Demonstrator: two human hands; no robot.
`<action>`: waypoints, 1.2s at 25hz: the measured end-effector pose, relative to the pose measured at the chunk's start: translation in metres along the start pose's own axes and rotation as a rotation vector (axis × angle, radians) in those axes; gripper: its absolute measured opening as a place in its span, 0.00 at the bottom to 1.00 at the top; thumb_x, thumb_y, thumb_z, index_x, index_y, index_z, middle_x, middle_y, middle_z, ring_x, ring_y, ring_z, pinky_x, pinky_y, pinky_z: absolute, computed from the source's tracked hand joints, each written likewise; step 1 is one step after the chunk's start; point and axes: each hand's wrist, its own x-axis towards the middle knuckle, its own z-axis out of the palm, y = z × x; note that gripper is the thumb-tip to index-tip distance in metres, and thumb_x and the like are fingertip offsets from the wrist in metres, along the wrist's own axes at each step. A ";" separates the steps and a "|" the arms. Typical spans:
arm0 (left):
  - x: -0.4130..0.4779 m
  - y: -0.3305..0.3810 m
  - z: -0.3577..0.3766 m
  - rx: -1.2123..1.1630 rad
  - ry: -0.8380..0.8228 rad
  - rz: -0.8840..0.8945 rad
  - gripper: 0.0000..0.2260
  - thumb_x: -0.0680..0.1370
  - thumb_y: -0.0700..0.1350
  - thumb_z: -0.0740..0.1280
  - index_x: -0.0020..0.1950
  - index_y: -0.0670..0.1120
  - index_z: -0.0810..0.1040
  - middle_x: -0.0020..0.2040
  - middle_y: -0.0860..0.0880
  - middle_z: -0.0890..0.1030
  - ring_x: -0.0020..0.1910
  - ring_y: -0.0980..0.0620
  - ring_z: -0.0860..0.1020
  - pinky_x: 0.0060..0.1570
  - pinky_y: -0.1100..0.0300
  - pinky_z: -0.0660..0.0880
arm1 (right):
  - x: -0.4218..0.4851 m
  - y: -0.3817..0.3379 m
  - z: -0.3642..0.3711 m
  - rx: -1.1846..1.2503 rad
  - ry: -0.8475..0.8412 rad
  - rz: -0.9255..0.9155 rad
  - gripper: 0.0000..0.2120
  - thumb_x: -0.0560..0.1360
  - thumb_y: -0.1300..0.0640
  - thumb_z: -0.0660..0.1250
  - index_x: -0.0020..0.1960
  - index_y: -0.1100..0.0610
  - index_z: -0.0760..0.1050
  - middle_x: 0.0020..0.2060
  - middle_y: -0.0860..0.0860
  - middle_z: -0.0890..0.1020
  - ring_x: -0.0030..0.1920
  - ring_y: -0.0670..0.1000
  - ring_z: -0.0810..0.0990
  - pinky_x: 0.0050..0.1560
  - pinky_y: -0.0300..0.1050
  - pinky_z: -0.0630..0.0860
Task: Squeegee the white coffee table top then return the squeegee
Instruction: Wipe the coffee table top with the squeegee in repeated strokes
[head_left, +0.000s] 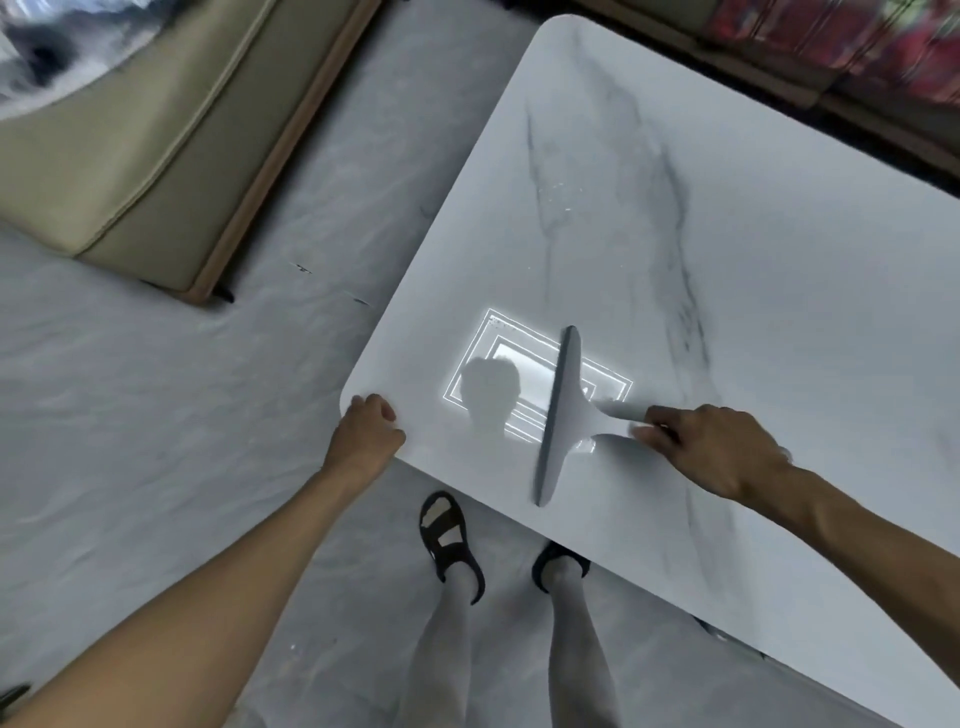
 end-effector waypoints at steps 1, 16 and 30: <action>-0.003 -0.003 -0.002 -0.067 0.067 -0.020 0.07 0.74 0.40 0.65 0.51 0.45 0.73 0.54 0.45 0.77 0.46 0.48 0.74 0.43 0.59 0.69 | 0.005 -0.013 0.001 0.008 0.015 -0.049 0.18 0.76 0.31 0.43 0.59 0.34 0.63 0.33 0.45 0.77 0.39 0.55 0.79 0.38 0.46 0.67; 0.004 -0.018 -0.012 -0.168 0.150 -0.020 0.12 0.76 0.39 0.66 0.58 0.43 0.71 0.59 0.44 0.75 0.49 0.50 0.73 0.47 0.58 0.69 | 0.100 -0.129 0.036 -0.017 0.010 -0.288 0.22 0.79 0.35 0.47 0.60 0.42 0.73 0.51 0.53 0.83 0.52 0.59 0.80 0.44 0.47 0.67; 0.015 0.001 -0.054 -0.249 0.217 0.034 0.01 0.78 0.40 0.65 0.49 0.44 0.75 0.46 0.47 0.80 0.45 0.45 0.79 0.45 0.53 0.78 | 0.070 -0.083 -0.034 -0.021 0.003 -0.138 0.23 0.76 0.30 0.47 0.57 0.37 0.73 0.40 0.47 0.81 0.46 0.55 0.80 0.44 0.48 0.72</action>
